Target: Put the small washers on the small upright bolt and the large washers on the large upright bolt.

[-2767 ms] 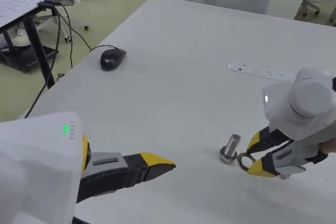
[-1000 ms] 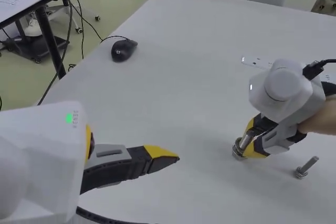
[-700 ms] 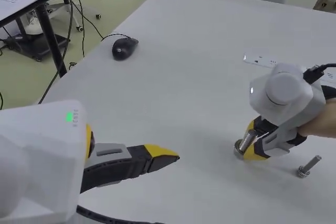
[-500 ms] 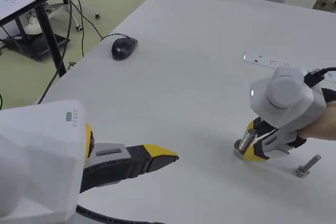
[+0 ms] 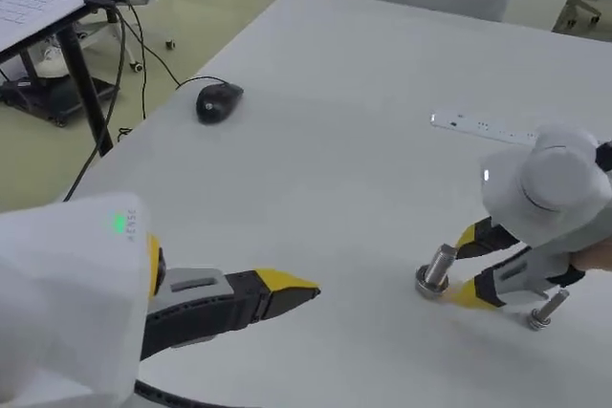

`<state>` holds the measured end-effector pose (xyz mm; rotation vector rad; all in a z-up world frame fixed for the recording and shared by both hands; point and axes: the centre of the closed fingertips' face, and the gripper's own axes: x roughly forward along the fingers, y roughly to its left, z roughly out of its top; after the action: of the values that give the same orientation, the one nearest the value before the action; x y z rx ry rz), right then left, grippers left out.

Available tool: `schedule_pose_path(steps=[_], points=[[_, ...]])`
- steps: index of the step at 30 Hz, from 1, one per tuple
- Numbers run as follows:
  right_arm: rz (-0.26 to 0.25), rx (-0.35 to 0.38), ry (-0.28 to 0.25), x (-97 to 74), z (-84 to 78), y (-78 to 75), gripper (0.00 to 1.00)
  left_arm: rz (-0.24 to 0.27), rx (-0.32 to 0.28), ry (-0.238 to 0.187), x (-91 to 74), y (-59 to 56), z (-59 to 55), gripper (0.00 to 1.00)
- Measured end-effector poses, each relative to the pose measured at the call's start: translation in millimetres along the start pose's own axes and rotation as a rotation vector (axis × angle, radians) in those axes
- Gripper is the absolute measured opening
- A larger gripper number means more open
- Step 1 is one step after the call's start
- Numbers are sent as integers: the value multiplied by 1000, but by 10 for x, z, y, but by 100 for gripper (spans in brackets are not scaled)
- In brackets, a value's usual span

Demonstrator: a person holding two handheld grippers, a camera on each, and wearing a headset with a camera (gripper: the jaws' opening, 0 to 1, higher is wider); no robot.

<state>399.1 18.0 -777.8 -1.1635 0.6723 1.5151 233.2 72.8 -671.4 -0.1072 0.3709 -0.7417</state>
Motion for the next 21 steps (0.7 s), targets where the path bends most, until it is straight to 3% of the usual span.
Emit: schedule_pose_path(steps=[8,9,11,13,17,21], points=[[-28,38,-100,-245,-13,361,34,-20,21,-1,18,-72,55,63],[-25,33,-140,-262,22,409,34,-25,23,3,19,-84,55,63],[-34,104,-189,-317,21,502,34,-32,31,17,25,-116,41,63],[-56,98,-262,-395,69,570,34,-37,31,25,27,-137,29,62],[-49,213,-456,-627,206,812,37,-59,24,22,40,-197,18,62],[-52,320,-589,-796,178,1005,38,-73,26,16,61,-288,36,62]])
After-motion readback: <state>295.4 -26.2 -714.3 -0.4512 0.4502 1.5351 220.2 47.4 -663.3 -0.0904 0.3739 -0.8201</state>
